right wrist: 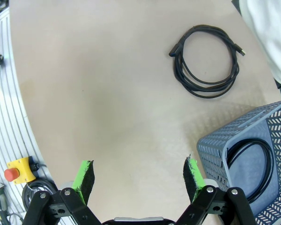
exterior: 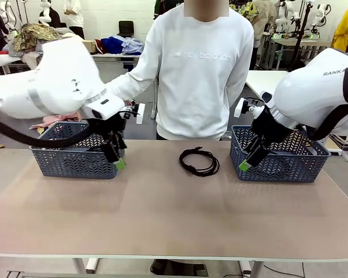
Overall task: Organize the cables according to human instructions.
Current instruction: Pick up a bundle of cables and place it in the basket indicated by the human.
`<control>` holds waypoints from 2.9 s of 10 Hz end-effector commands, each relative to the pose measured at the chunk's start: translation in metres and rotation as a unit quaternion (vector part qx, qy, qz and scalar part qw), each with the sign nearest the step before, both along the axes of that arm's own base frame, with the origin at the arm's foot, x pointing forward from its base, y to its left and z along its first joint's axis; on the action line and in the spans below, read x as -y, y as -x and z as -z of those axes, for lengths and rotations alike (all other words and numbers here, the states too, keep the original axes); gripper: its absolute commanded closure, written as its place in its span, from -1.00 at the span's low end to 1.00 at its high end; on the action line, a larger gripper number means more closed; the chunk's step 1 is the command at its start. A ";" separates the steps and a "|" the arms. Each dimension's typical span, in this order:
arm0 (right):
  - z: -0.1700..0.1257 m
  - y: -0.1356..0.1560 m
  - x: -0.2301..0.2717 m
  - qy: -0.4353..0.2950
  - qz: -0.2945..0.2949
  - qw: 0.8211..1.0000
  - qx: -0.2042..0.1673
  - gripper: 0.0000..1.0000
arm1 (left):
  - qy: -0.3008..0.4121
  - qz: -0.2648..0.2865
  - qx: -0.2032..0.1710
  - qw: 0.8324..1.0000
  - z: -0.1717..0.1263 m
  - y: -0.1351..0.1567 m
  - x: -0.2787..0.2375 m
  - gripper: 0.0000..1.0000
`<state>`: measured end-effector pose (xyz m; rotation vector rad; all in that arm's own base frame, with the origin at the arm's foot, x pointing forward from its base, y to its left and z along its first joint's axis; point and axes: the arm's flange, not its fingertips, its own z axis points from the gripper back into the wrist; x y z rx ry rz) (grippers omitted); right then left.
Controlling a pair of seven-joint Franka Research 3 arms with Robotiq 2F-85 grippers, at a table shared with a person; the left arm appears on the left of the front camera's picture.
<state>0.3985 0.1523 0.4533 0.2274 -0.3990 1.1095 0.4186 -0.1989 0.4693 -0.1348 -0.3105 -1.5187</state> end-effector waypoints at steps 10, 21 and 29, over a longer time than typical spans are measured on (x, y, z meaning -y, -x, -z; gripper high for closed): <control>-0.001 0.000 0.000 -0.001 0.003 1.000 0.001 -1.00 | -0.129 0.261 0.064 0.955 0.006 -0.082 0.127 -1.00; -0.001 0.000 0.000 -0.001 0.003 1.000 0.001 -1.00 | -0.196 0.364 0.118 0.903 0.025 -0.109 0.157 -1.00; -0.001 0.000 0.000 -0.001 0.003 1.000 0.001 -1.00 | -0.203 0.575 0.115 0.784 0.068 -0.166 0.229 -1.00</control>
